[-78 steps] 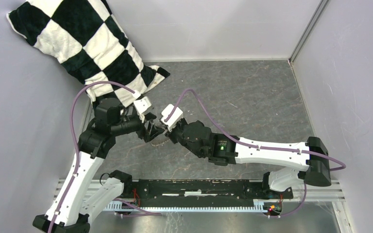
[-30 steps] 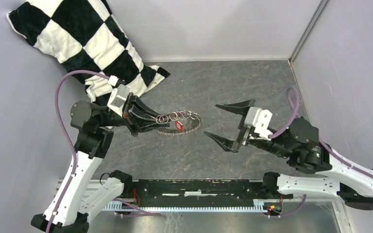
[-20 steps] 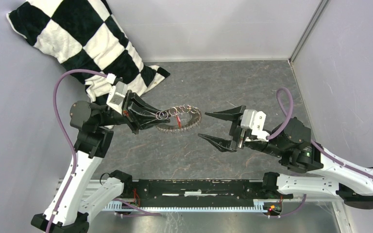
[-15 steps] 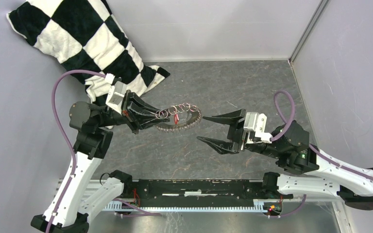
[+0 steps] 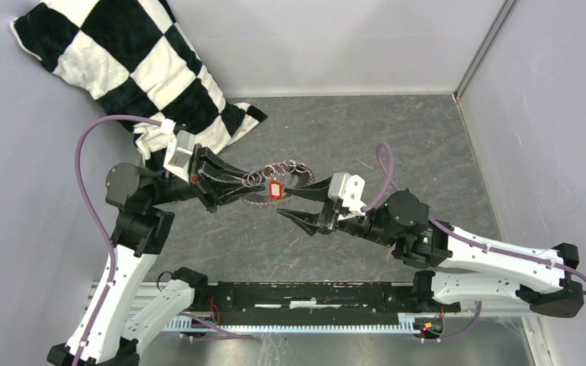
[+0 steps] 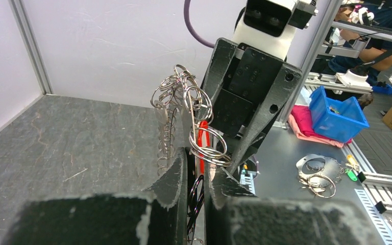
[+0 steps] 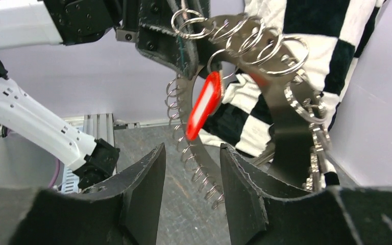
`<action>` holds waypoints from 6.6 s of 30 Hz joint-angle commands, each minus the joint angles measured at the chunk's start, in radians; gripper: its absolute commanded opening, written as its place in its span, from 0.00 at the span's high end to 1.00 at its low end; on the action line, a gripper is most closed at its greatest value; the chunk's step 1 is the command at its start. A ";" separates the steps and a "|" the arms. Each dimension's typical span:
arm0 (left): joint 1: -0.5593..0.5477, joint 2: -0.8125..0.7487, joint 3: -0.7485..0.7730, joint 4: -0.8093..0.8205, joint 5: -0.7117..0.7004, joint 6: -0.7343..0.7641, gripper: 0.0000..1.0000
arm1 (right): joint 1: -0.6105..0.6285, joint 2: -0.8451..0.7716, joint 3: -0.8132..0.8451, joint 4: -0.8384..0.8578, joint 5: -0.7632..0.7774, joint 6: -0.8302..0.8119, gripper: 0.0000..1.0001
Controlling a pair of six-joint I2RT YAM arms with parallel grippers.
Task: Put the keys on the keyring
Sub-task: Adjust the keyring.
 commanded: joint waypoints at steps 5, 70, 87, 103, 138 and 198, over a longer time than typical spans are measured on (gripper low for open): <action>-0.005 -0.036 0.028 0.003 -0.034 0.036 0.98 | 0.006 -0.019 -0.012 0.127 0.041 -0.004 0.50; -0.006 -0.060 0.086 -0.701 0.312 0.702 0.98 | -0.093 -0.166 0.113 -0.407 -0.187 -0.194 0.11; -0.007 -0.020 0.084 -1.284 0.225 1.326 0.98 | -0.250 0.032 0.273 -0.541 0.023 0.147 0.06; -0.020 0.151 0.090 -1.608 0.065 1.671 0.98 | -0.401 0.227 0.224 -0.565 -0.277 0.277 0.14; -0.037 0.218 0.085 -1.609 -0.009 1.549 0.98 | -0.498 0.200 0.138 -0.534 -0.123 0.337 0.02; -0.064 -0.248 -0.074 -1.255 -0.248 2.828 0.98 | -0.431 0.000 -0.364 0.263 -0.734 0.260 0.19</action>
